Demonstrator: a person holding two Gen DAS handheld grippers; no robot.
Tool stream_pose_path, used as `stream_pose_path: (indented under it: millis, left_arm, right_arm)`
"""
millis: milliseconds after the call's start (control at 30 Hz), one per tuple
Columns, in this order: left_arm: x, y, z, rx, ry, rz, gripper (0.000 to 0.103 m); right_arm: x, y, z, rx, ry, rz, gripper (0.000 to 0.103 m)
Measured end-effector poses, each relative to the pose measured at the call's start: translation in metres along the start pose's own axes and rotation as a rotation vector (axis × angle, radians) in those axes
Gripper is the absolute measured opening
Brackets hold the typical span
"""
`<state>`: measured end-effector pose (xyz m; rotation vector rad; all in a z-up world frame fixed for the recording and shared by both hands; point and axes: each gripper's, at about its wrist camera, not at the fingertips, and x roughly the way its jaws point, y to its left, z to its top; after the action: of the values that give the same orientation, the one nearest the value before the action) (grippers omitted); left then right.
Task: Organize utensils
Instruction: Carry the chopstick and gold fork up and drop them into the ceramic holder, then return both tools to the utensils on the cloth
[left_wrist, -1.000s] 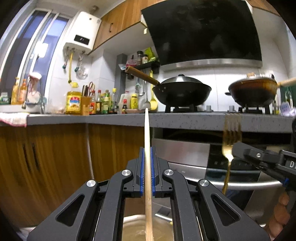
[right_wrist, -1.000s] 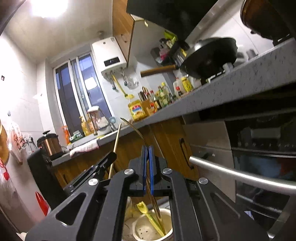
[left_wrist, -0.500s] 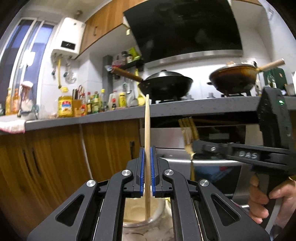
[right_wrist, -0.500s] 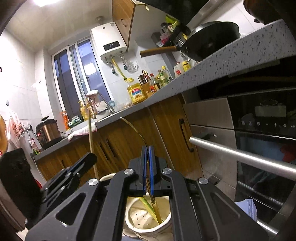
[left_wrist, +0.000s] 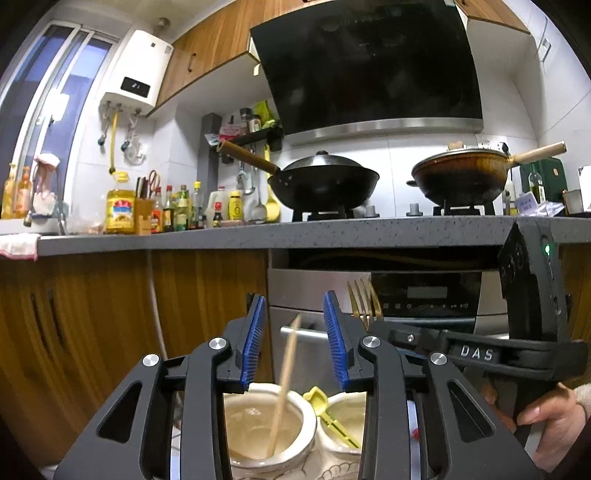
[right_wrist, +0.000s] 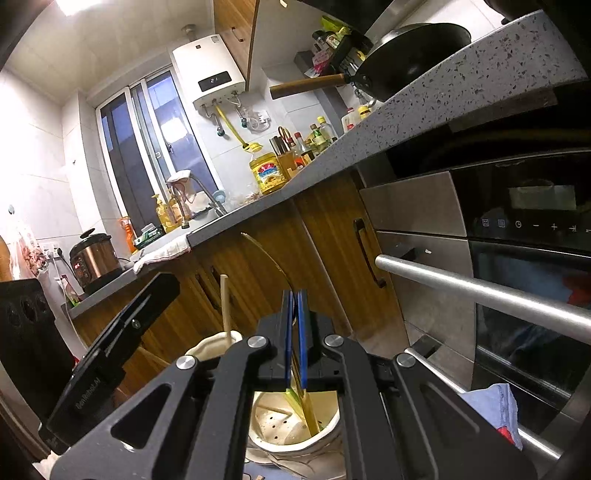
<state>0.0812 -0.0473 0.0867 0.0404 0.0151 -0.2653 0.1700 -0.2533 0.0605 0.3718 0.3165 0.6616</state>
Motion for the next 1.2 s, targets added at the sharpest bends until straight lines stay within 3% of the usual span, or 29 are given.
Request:
stream_pose_path:
  millis: [333,433,467,567,833,1100,1200]
  left_arm:
    - [-0.007,0.014,0.022,-0.061,-0.019,0.009,0.044]
    - [-0.011,0.018,0.027,-0.068,-0.019,0.032,0.046]
    - [-0.013,0.020,0.029,-0.072,-0.022,0.043,0.047]
    - [-0.022,0.025,0.033,-0.086,-0.023,0.062,0.052]
    - [-0.057,0.033,0.029,-0.100,0.030,0.129,0.070]
    - [-0.097,0.043,0.004,-0.182,0.140,0.176,0.083]
    - [-0.108,0.043,-0.010,-0.197,0.192,0.191,0.091]
  right_arm:
    - [0.001,-0.013,0.004,0.047,0.007,-0.025,0.006]
    - [-0.002,-0.015,0.005,0.056,-0.001,-0.022,0.022]
    - [-0.004,-0.014,0.006,0.054,-0.009,-0.022,0.032]
    - [-0.010,-0.010,0.009,0.041,-0.023,-0.032,0.035]
    - [-0.040,0.002,0.009,0.029,-0.035,-0.026,0.060]
    - [-0.064,0.019,-0.018,-0.010,0.054,-0.028,0.091]
    - [-0.076,0.027,-0.034,-0.051,0.084,-0.046,0.098]
